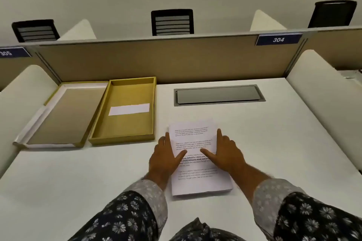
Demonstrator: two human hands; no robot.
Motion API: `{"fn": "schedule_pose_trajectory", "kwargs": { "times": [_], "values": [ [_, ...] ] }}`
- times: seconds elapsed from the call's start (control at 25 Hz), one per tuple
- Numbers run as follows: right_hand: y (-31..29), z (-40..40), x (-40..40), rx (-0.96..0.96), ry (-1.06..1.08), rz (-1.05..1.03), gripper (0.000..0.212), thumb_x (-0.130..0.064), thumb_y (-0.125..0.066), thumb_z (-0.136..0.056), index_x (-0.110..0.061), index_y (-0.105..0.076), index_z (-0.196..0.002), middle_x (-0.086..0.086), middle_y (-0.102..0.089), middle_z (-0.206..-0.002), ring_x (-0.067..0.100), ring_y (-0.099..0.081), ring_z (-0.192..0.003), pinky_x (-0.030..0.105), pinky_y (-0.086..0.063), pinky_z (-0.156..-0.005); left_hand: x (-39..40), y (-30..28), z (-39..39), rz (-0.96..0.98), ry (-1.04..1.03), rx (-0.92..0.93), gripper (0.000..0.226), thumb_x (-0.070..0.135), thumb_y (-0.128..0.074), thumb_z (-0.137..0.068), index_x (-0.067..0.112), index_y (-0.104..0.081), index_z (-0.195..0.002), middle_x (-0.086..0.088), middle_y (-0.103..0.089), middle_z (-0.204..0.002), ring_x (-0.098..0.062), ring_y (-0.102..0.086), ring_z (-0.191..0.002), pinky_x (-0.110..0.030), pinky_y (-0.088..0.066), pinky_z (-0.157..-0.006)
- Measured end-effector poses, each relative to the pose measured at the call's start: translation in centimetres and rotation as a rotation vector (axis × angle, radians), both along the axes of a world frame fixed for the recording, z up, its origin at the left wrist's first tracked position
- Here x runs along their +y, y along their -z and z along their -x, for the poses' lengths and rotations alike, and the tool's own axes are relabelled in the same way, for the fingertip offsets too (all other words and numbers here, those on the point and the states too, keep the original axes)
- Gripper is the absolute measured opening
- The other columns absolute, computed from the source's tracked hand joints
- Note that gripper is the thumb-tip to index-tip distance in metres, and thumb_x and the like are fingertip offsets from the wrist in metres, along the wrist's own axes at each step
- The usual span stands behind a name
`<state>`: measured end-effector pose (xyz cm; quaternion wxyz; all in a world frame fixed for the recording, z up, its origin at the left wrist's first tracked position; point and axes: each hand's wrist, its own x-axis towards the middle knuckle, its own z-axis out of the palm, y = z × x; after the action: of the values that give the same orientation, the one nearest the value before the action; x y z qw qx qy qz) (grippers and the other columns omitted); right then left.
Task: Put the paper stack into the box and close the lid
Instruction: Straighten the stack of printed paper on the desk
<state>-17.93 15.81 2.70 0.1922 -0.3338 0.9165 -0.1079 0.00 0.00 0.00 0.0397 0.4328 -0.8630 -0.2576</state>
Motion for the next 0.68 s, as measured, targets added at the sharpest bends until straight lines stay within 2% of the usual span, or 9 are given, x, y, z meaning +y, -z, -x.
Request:
{"fn": "schedule_pose_trajectory", "kwargs": {
  "times": [0.12, 0.24, 0.32, 0.52, 0.68],
  "values": [
    [1.1, -0.3, -0.9, -0.055, 0.127, 0.019, 0.115, -0.083, -0.055, -0.084, -0.014, -0.017, -0.166, 0.016, -0.049, -0.155, 0.038, -0.051, -0.139, 0.051, -0.050, -0.110, 0.4, 1.0, 0.6, -0.140, -0.064, 0.006, 0.103, 0.075, -0.056, -0.089, 0.023, -0.013, -0.167, -0.008, -0.042, -0.161, -0.031, -0.046, -0.145, -0.048, -0.047, -0.109],
    [2.0, -0.3, -2.2, -0.172, 0.301, 0.068, 0.093, -0.070, -0.067, -0.085, -0.009, -0.041, -0.150, 0.021, -0.054, -0.143, 0.041, -0.054, -0.132, 0.051, -0.049, -0.107, 1.1, 2.0, 0.5, -0.179, -0.065, 0.006, 0.092, 0.068, -0.055, -0.095, 0.023, -0.018, -0.166, -0.007, -0.037, -0.164, -0.031, -0.042, -0.145, -0.046, -0.044, -0.113],
    [2.0, 0.5, -2.6, -0.254, 0.369, 0.062, 0.085, -0.066, -0.074, -0.083, -0.009, -0.050, -0.141, 0.019, -0.057, -0.139, 0.041, -0.057, -0.129, 0.049, -0.050, -0.106, 0.8, 2.3, 0.4, -0.192, -0.048, 0.030, 0.088, 0.064, -0.055, -0.097, 0.022, -0.020, -0.166, -0.006, -0.035, -0.165, -0.031, -0.042, -0.146, -0.046, -0.043, -0.115],
    [2.5, 1.7, -2.9, -0.353, 0.426, 0.114, 0.084, -0.059, -0.084, -0.077, -0.007, -0.056, -0.137, 0.017, -0.065, -0.137, 0.039, -0.064, -0.125, 0.050, -0.053, -0.107, 0.2, 2.4, 0.6, -0.181, -0.066, 0.062, 0.080, 0.054, -0.062, -0.098, 0.020, -0.030, -0.162, -0.009, -0.041, -0.159, -0.033, -0.049, -0.140, -0.043, -0.045, -0.111],
    [2.2, 1.3, -3.5, -0.312, 0.450, 0.061, 0.087, -0.057, -0.083, -0.080, -0.011, -0.047, -0.144, 0.018, -0.052, -0.143, 0.041, -0.052, -0.134, 0.051, -0.049, -0.106, -0.4, 2.5, 0.7, -0.186, -0.054, 0.051, 0.081, 0.050, -0.068, -0.094, 0.019, -0.034, -0.160, -0.007, -0.043, -0.158, -0.032, -0.051, -0.139, -0.043, -0.046, -0.111]
  ]
}}
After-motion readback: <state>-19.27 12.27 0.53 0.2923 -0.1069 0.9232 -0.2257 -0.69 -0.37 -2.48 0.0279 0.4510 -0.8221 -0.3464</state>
